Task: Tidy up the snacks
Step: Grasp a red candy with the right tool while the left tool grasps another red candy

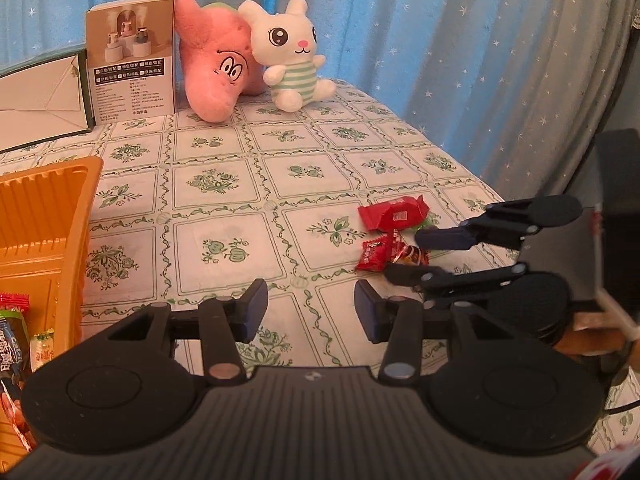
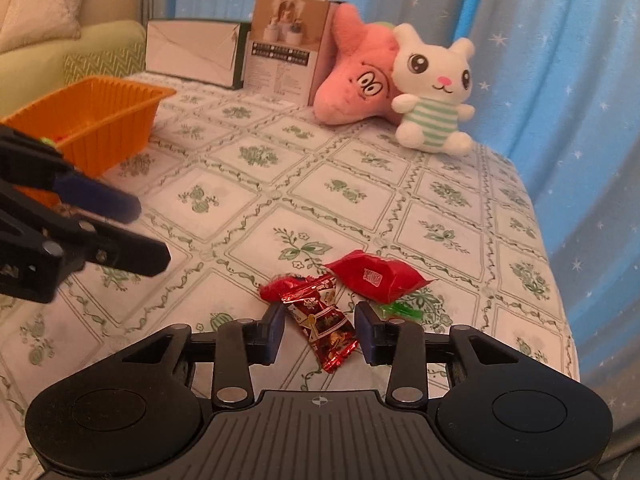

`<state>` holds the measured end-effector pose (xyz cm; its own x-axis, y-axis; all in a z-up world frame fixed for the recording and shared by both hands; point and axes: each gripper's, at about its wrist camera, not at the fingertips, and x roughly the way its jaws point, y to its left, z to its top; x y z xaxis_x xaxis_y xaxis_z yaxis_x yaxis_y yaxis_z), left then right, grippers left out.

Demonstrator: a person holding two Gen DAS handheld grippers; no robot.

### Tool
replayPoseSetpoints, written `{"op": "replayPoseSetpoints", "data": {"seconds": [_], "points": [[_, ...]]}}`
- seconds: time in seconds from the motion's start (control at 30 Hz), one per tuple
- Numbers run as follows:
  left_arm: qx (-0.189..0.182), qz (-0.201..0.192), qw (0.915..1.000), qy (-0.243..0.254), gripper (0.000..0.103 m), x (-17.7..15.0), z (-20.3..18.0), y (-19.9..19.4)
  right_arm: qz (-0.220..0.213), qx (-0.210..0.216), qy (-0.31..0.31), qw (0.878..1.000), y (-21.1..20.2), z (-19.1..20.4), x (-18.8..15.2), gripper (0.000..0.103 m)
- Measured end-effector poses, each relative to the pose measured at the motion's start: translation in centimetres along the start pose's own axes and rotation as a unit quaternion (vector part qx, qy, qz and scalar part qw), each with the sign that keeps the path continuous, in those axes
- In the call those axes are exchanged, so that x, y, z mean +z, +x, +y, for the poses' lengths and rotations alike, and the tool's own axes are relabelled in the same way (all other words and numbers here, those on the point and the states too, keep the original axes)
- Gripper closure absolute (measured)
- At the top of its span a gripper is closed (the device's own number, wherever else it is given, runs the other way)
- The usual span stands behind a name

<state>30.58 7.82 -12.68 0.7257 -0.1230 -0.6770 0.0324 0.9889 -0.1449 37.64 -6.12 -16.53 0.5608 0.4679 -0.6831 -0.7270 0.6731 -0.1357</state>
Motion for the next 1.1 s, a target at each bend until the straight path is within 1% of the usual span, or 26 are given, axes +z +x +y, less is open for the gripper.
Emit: {"op": "replayPoseSetpoints", "data": {"seconds": [0.03, 0.1, 0.13, 0.2, 0.23, 0.3, 0.37, 0.57, 0.67, 0.73, 0.8, 0.93, 1.03, 1.1], "points": [[-0.001, 0.0, 1.0, 0.0, 0.059, 0.0, -0.1, 0.0, 0.002, -0.002, 0.0, 1.0, 0.4, -0.1, 0.0, 0.064], [-0.009, 0.001, 1.0, -0.002, 0.059, 0.2, -0.3, 0.0, 0.005, 0.013, 0.03, 0.999, 0.7, -0.9, 0.1, 0.064], [-0.012, 0.002, 0.9999, -0.003, 0.059, 0.2, -0.5, 0.0, 0.012, 0.018, 0.048, 0.999, 0.7, -1.3, 0.2, 0.068], [-0.015, 0.007, 0.9998, -0.006, 0.059, 0.4, -0.9, 0.1, 0.023, 0.026, 0.068, 0.997, 0.5, -1.7, 0.3, 0.083], [-0.016, 0.008, 0.9998, -0.007, 0.059, 0.5, -1.1, 0.1, 0.029, 0.024, 0.073, 0.997, 0.3, -1.7, 0.3, 0.085], [-0.02, 0.01, 0.9997, -0.006, 0.059, 0.7, -1.7, 0.3, 0.036, 0.026, 0.09, 0.995, -0.3, -2.0, 0.3, 0.085], [-0.02, 0.013, 0.9997, -0.001, 0.059, 1.0, -2.3, 0.7, 0.042, 0.028, 0.122, 0.991, -1.1, -2.6, 0.1, 0.085], [-0.029, 0.022, 0.9989, 0.029, 0.06, 2.0, -4.4, 2.9, 0.086, 0.006, 0.192, 0.978, -3.5, -4.6, -0.9, 0.085], [-0.033, 0.028, 0.9981, 0.043, 0.06, 2.4, -5.1, 4.6, 0.1, -0.014, 0.197, 0.975, -4.1, -5.1, -1.7, 0.085], [-0.036, 0.031, 0.9975, 0.053, 0.06, 2.5, -5.4, 5.8, 0.097, -0.016, 0.199, 0.975, -4.0, -5.4, -2.2, 0.085], [-0.029, 0.036, 0.9968, 0.065, 0.065, 2.4, -5.5, 7.0, 0.089, -0.009, 0.204, 0.975, -3.8, -5.7, -2.5, 0.085], [-0.043, 0.038, 0.9954, 0.076, 0.071, 2.3, -5.4, 8.2, 0.079, -0.007, 0.213, 0.974, -3.7, -6.1, -2.6, 0.085], [-0.047, 0.037, 0.9954, 0.075, 0.082, 2.0, -5.3, 8.4, 0.075, -0.008, 0.228, 0.971, -3.7, -6.7, -2.6, 0.086], [-0.048, 0.039, 0.9957, 0.07, 0.085, 2.0, -5.2, 8.1, 0.072, -0.005, 0.242, 0.968, -3.7, -7.1, -2.7, 0.086]]}}
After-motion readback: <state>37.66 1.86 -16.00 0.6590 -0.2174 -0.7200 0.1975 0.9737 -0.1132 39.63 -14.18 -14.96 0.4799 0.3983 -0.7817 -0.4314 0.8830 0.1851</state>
